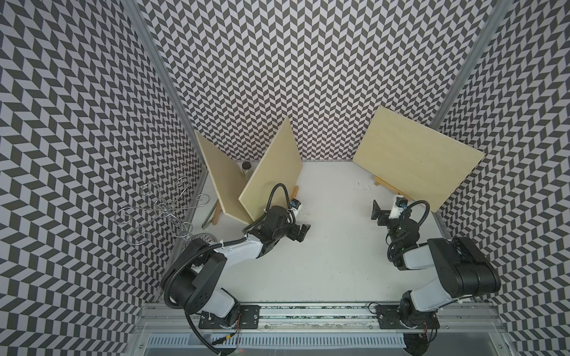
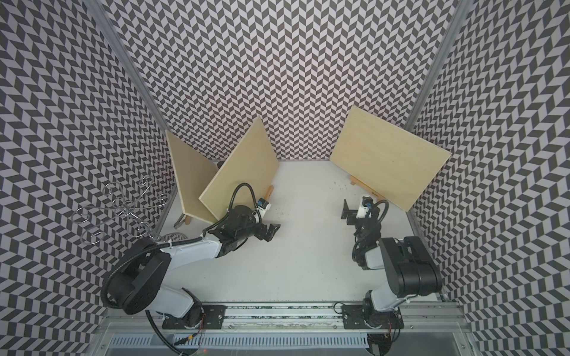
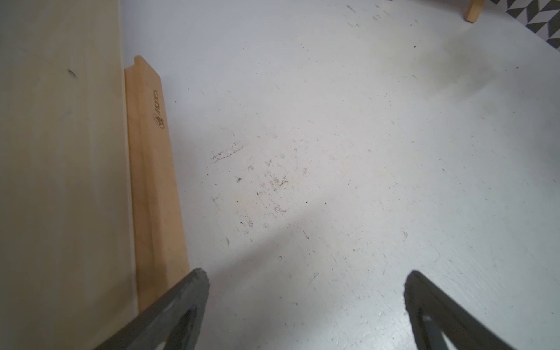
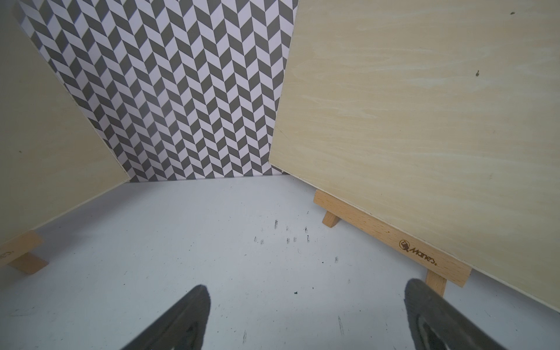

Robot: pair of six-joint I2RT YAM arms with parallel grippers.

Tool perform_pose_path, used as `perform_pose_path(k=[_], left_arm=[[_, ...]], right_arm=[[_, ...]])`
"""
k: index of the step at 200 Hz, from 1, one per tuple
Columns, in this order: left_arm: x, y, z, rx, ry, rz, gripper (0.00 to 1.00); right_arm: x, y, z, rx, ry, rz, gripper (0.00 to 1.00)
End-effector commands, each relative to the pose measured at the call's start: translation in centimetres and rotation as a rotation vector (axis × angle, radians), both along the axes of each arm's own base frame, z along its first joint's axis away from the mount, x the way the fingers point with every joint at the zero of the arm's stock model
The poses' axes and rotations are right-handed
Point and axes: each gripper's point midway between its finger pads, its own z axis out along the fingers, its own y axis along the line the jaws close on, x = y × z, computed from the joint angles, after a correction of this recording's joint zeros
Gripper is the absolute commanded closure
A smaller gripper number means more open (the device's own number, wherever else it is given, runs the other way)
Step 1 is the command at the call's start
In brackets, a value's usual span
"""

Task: Assemble the easel
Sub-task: Adjust the easel at the center of the board, then reset both arms

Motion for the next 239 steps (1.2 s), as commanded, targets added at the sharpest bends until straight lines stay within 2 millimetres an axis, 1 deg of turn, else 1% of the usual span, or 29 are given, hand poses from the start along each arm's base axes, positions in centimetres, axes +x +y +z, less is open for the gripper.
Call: perform_pose_path(k=[1, 27, 53, 85, 117, 145, 172, 184, 196, 216, 239], left_arm=[[3.2, 1.8, 0.9, -0.024, -0.008, 0.159, 0.01], [4.6, 2.9, 0.7, -0.001, -0.019, 0.223, 0.01], [6.0, 4.4, 0.0, 0.024, 0.000, 0.292, 0.01], [7.2, 6.0, -0.5, 0.026, 0.014, 0.368, 0.01], [7.8, 5.8, 0.0, 0.022, 0.007, 0.371, 0.01], [7.6, 4.9, 1.4, -0.014, -0.007, 0.355, 0.01], [6.4, 4.6, 4.1, -0.051, -0.056, 0.339, 0.01], [5.1, 4.0, 5.2, -0.065, -0.077, 0.298, 0.01], [3.5, 3.6, 5.9, -0.069, -0.091, 0.262, 0.01], [0.7, 3.3, 6.0, -0.088, -0.068, 0.228, 0.01], [-2.1, 3.9, 5.1, -0.119, 0.000, 0.254, 0.01]], right_arm=[[0.0, 0.0, 1.0, -0.013, -0.047, 0.005, 0.01], [0.0, 0.0, 1.0, -0.012, -0.047, 0.005, 0.01], [0.0, 0.0, 1.0, -0.013, -0.048, 0.006, 0.01], [-0.1, -0.1, 1.0, -0.013, -0.046, 0.004, 0.01], [0.0, 0.0, 1.0, -0.013, -0.047, 0.005, 0.01], [0.0, 0.0, 1.1, -0.013, -0.048, 0.006, 0.01], [0.0, 0.0, 1.0, -0.012, -0.047, 0.006, 0.01], [0.0, 0.0, 1.1, -0.013, -0.049, 0.005, 0.01], [0.0, 0.0, 1.1, -0.012, -0.048, 0.005, 0.01], [0.0, 0.0, 1.1, -0.013, -0.048, 0.006, 0.01], [0.0, 0.0, 1.0, -0.012, -0.047, 0.005, 0.01]])
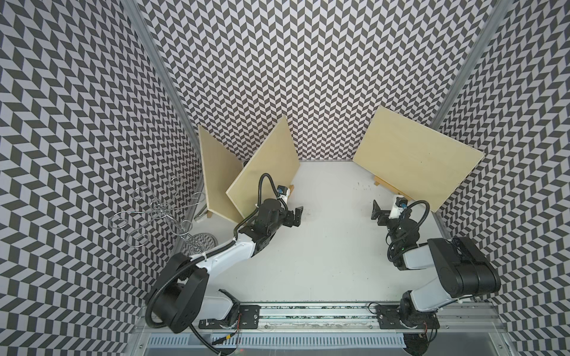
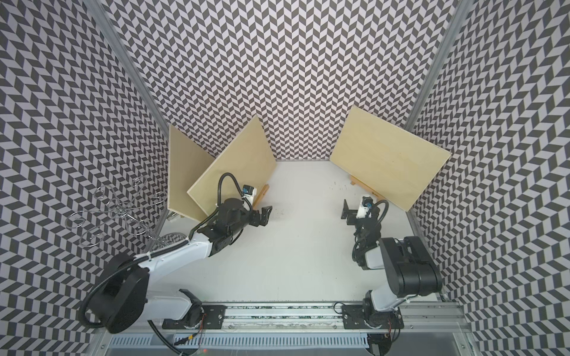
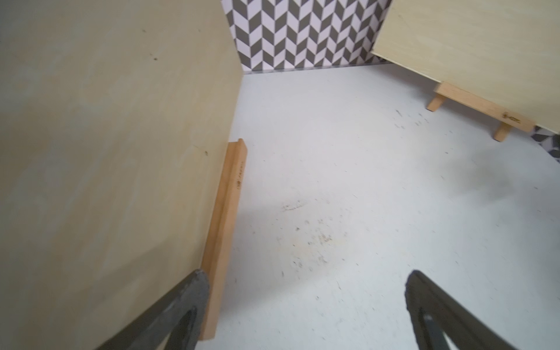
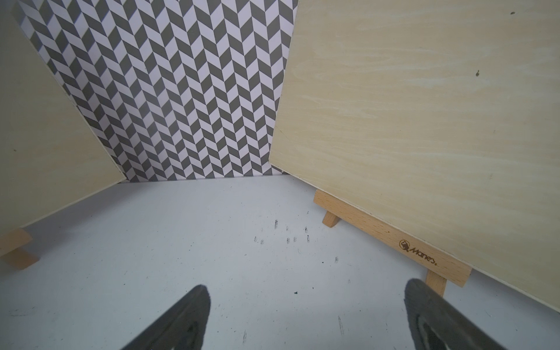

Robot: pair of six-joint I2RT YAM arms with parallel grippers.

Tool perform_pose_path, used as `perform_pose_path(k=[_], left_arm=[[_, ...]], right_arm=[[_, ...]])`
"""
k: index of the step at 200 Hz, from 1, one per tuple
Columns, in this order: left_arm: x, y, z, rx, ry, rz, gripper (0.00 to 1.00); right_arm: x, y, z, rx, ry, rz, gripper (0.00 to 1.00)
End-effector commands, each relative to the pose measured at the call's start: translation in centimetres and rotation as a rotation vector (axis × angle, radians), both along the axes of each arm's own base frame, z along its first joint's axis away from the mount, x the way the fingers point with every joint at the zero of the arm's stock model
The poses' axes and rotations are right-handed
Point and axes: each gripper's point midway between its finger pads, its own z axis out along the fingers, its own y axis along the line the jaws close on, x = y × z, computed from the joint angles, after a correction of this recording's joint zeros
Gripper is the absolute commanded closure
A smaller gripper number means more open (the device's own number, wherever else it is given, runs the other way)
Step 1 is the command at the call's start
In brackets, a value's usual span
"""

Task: Assemble the easel
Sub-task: Reset both arms

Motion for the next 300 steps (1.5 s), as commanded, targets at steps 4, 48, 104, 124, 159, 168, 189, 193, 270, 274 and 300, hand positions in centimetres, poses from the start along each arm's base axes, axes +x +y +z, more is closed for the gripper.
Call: perform_pose_path(k=[4, 48, 104, 124, 159, 168, 189, 193, 270, 274, 300], left_arm=[[-3.3, 1.0, -2.6, -0.014, 0.116, 0.025, 0.01], [-5.8, 9.6, -4.8, -0.088, 0.201, 0.452, 0.01], [-6.7, 12.7, -7.2, -0.004, 0.299, 0.662, 0.01], [-7.2, 13.3, -7.7, 0.013, 0.310, 0.706, 0.01], [-9.0, 14.9, -8.1, -0.001, 0.318, 0.796, 0.01], [-9.5, 15.4, -8.3, -0.001, 0.321, 0.820, 0.01], [-9.7, 15.3, -9.0, 0.001, 0.316, 0.803, 0.01], [-9.6, 15.3, -9.0, 0.006, 0.309, 0.795, 0.01], [-4.9, 13.7, -5.7, 0.051, 0.225, 0.566, 0.01], [-4.7, 14.2, -5.6, 0.045, 0.231, 0.581, 0.01], [-3.2, 16.4, -5.9, 0.020, 0.277, 0.609, 0.01]], right_arm=[[0.0, 0.0, 1.1, -0.013, -0.047, 0.006, 0.01], [0.0, 0.0, 1.0, -0.012, -0.047, 0.006, 0.01], [0.0, 0.0, 1.1, -0.012, -0.048, 0.004, 0.01], [0.0, 0.0, 1.1, -0.012, -0.048, 0.005, 0.01], [0.0, 0.0, 1.0, -0.012, -0.046, 0.005, 0.01], [0.0, 0.0, 1.0, -0.013, -0.047, 0.005, 0.01], [0.0, 0.0, 1.0, -0.012, -0.047, 0.005, 0.01], [0.0, 0.0, 1.0, -0.012, -0.047, 0.005, 0.01], [0.0, -0.1, 1.0, -0.013, -0.047, 0.004, 0.01], [0.0, -0.1, 1.0, -0.013, -0.046, 0.004, 0.01], [0.0, 0.0, 1.1, -0.012, -0.048, 0.004, 0.01]])
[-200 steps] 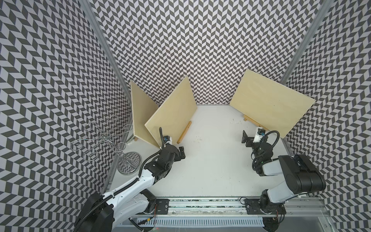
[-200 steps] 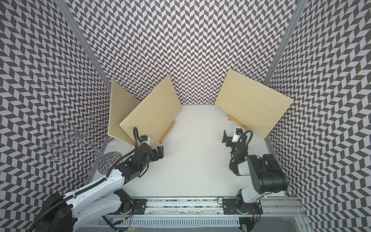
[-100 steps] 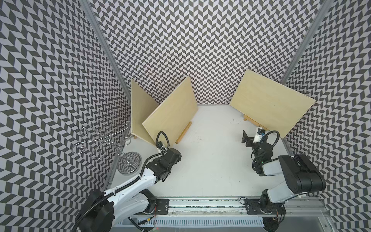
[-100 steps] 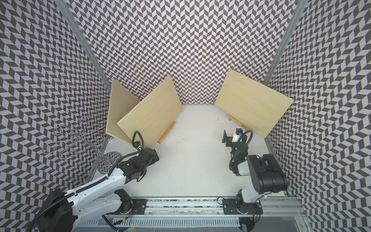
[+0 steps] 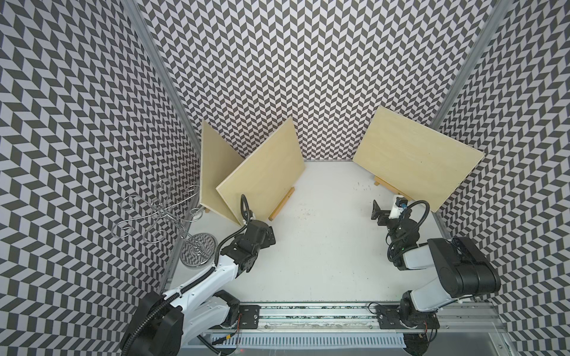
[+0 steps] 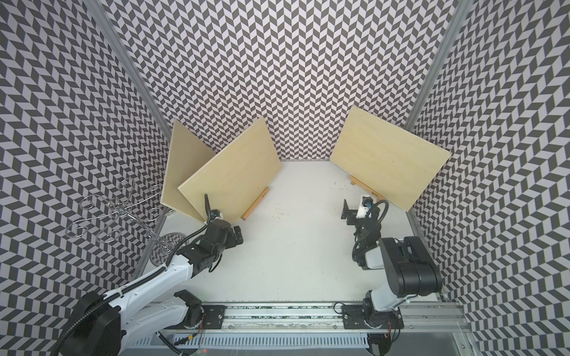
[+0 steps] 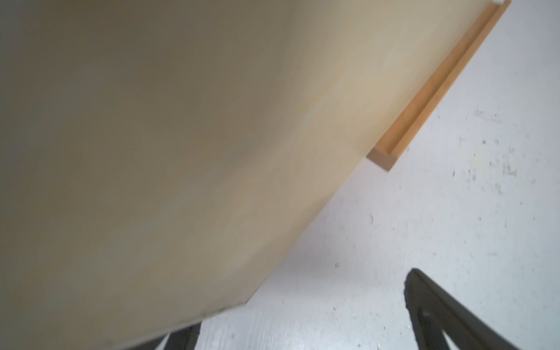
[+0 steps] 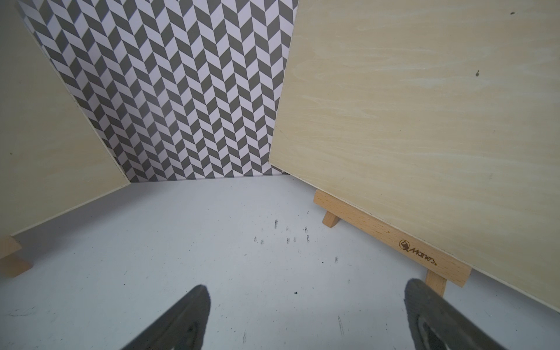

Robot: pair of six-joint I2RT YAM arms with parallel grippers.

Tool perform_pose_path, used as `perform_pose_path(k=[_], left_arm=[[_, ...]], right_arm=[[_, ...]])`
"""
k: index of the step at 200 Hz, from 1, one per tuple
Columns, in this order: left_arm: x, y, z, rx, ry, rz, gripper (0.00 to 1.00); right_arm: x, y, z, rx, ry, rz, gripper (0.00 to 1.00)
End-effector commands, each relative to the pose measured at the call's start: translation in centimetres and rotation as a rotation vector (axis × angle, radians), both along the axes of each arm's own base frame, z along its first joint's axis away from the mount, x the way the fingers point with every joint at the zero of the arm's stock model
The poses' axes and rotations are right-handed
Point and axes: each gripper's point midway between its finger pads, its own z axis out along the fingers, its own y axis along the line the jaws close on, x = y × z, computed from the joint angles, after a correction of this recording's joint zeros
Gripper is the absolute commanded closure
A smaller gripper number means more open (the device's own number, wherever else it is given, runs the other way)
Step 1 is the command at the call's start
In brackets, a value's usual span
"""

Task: Assemble the easel
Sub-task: Reset both arms

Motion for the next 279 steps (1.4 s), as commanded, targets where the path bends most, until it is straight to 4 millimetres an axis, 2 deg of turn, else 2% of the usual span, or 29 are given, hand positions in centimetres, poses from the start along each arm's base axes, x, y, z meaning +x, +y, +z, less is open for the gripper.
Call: perform_pose_path(k=[1, 19, 43, 71, 100, 132, 151, 164, 185, 209, 242, 266, 279], left_arm=[[2.2, 2.1, 1.5, -0.012, -0.031, 0.046, 0.01], [3.0, 3.5, 1.6, 0.014, -0.015, 0.080, 0.01], [4.0, 4.5, 2.4, 0.106, -0.037, 0.089, 0.01], [4.6, 5.4, 2.5, 0.128, -0.073, 0.122, 0.01], [5.6, 7.0, 4.0, 0.164, -0.175, 0.185, 0.01], [6.3, 11.1, 5.8, 0.254, -0.314, 0.326, 0.01], [6.9, 13.6, 6.3, 0.251, -0.347, 0.393, 0.01], [7.6, 14.5, 6.2, 0.277, -0.371, 0.399, 0.01], [9.0, 14.3, 5.0, 0.248, -0.375, 0.362, 0.01], [9.5, 13.1, 3.7, 0.205, -0.430, 0.305, 0.01], [10.7, 12.4, 4.4, 0.235, -0.467, 0.242, 0.01], [10.4, 12.5, 4.8, 0.256, -0.529, 0.236, 0.01], [10.5, 11.9, 5.0, 0.260, -0.548, 0.201, 0.01]], right_arm=[[0.0, 0.0, 1.1, -0.012, -0.048, 0.005, 0.01], [0.0, 0.0, 1.1, -0.012, -0.048, 0.005, 0.01], [0.0, 0.0, 1.1, -0.012, -0.049, 0.006, 0.01], [0.0, -0.1, 1.1, -0.013, -0.048, 0.004, 0.01], [0.0, 0.0, 1.1, -0.012, -0.048, 0.005, 0.01], [0.0, 0.0, 1.1, -0.013, -0.049, 0.006, 0.01], [0.0, 0.0, 1.1, -0.012, -0.048, 0.006, 0.01], [0.0, 0.0, 1.1, -0.013, -0.048, 0.005, 0.01], [0.0, 0.0, 1.1, -0.013, -0.049, 0.006, 0.01], [0.0, 0.0, 1.0, -0.013, -0.048, 0.007, 0.01], [0.0, 0.0, 1.0, -0.012, -0.048, 0.007, 0.01], [0.0, 0.0, 1.1, -0.012, -0.048, 0.007, 0.01], [0.0, 0.0, 1.1, -0.013, -0.049, 0.007, 0.01]])
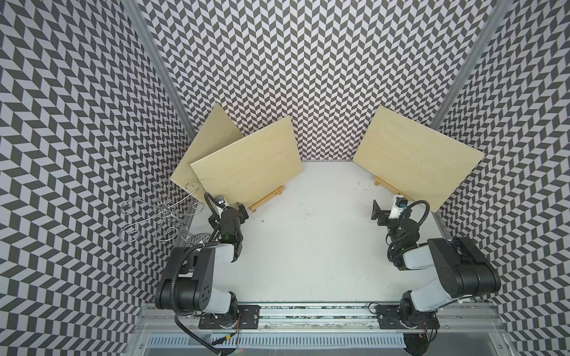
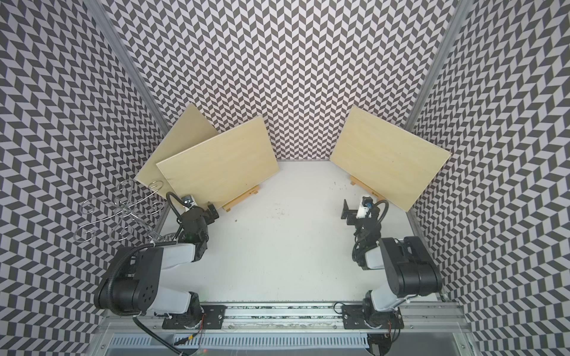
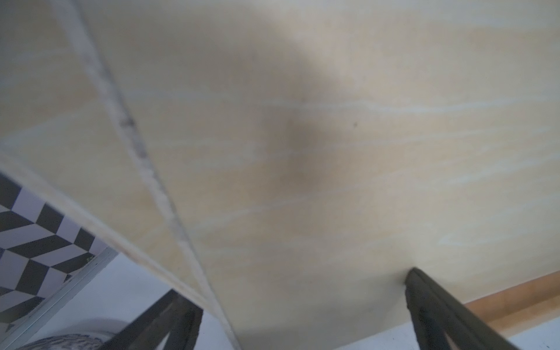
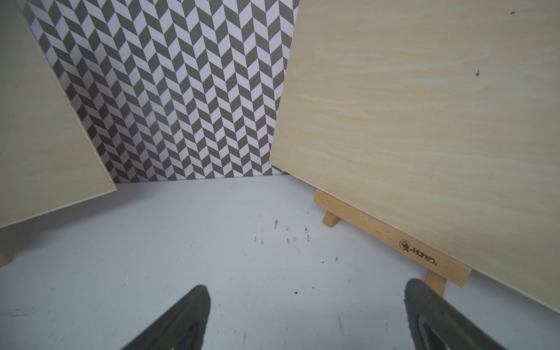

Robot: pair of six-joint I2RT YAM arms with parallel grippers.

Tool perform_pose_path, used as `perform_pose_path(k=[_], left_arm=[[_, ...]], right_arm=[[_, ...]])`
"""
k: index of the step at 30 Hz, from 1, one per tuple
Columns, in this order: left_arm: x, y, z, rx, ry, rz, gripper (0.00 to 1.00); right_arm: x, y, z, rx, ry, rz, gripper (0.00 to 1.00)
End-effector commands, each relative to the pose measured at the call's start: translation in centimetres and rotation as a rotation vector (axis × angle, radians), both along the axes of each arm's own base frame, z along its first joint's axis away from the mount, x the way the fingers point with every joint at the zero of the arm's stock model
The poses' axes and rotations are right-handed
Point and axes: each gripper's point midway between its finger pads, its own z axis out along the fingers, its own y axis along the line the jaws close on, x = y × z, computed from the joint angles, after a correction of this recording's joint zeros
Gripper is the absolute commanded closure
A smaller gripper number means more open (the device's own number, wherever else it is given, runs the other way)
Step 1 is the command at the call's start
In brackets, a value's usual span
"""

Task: Assemble the easel
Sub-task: Reset both arms

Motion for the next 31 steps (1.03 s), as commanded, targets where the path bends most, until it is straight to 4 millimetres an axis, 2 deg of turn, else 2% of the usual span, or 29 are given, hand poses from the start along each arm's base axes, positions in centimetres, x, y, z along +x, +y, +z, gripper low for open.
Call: perform_pose_path(k=[1, 3, 6, 8, 10, 13, 15, 18, 27, 31], left_arm=[[1.5, -1.1, 2.9, 0.048, -0.127, -0.088, 0.01], [1.4, -2.2, 3.1, 0.074, -0.151, -0.151, 0.01], [0.2, -3.5, 3.1, 0.079, -0.192, -0.234, 0.01], [-0.9, -3.4, 3.9, 0.119, -0.289, -0.231, 0.01], [0.0, -3.3, 2.8, 0.076, -0.191, -0.220, 0.01], [-0.6, -3.3, 3.7, 0.116, -0.261, -0.215, 0.01], [-0.3, -3.5, 3.1, 0.100, -0.210, -0.214, 0.01], [-0.7, -3.8, 3.6, 0.131, -0.246, -0.208, 0.01], [0.3, -3.7, 2.9, 0.101, -0.209, -0.250, 0.01], [-0.1, -3.8, 3.2, 0.110, -0.221, -0.243, 0.01]], right_arm=[[0.0, 0.0, 1.1, -0.013, -0.048, 0.007, 0.01], [0.0, 0.0, 1.1, -0.013, -0.048, 0.007, 0.01], [0.0, 0.0, 1.1, -0.012, -0.049, 0.006, 0.01], [0.0, 0.0, 1.0, -0.012, -0.047, 0.006, 0.01], [0.0, 0.0, 1.0, -0.012, -0.048, 0.008, 0.01], [0.0, 0.0, 1.1, -0.012, -0.049, 0.007, 0.01], [0.0, 0.0, 1.1, -0.012, -0.049, 0.009, 0.01], [0.0, 0.0, 1.1, -0.012, -0.049, 0.008, 0.01], [0.0, 0.0, 1.0, -0.014, -0.046, 0.013, 0.01], [0.0, 0.0, 1.0, -0.014, -0.048, 0.013, 0.01]])
